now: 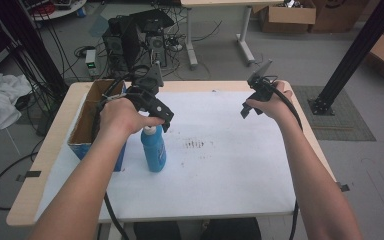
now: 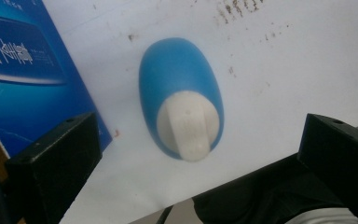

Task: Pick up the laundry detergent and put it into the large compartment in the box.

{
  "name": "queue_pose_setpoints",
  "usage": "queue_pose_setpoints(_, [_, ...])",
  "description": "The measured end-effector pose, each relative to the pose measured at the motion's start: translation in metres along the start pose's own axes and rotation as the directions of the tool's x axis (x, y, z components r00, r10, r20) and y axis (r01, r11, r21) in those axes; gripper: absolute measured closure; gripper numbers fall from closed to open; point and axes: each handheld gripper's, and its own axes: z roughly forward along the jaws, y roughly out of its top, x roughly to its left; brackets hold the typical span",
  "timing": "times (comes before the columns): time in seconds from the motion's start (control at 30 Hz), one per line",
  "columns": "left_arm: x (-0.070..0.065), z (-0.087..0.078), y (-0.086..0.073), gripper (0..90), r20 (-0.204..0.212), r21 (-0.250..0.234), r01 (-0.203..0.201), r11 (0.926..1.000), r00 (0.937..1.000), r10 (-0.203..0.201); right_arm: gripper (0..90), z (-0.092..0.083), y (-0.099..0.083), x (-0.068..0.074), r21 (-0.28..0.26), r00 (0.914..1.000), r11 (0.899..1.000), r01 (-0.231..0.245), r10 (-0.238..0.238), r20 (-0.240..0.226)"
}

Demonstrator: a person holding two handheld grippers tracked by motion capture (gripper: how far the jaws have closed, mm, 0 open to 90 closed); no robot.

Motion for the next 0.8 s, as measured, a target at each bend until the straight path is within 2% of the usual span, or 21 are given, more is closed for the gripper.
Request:
queue_pose_setpoints(0.27, [0.002,0.014,0.004,0.1,0.001,0.016,0.011,0.9998,0.9999,-0.011,22.4,0.000,-0.002,-0.006,-0.002,1.0000,1.000,-0.009,0.009,0.000])
queue_pose_setpoints(0.8, [-0.001,0.040,0.006,0.1,-0.022,0.064,0.005,0.9980,0.9998,-0.003,22.3,0.001,-0.003,-0.008,-0.003,0.9999,1.000,-0.013,0.013,-0.004])
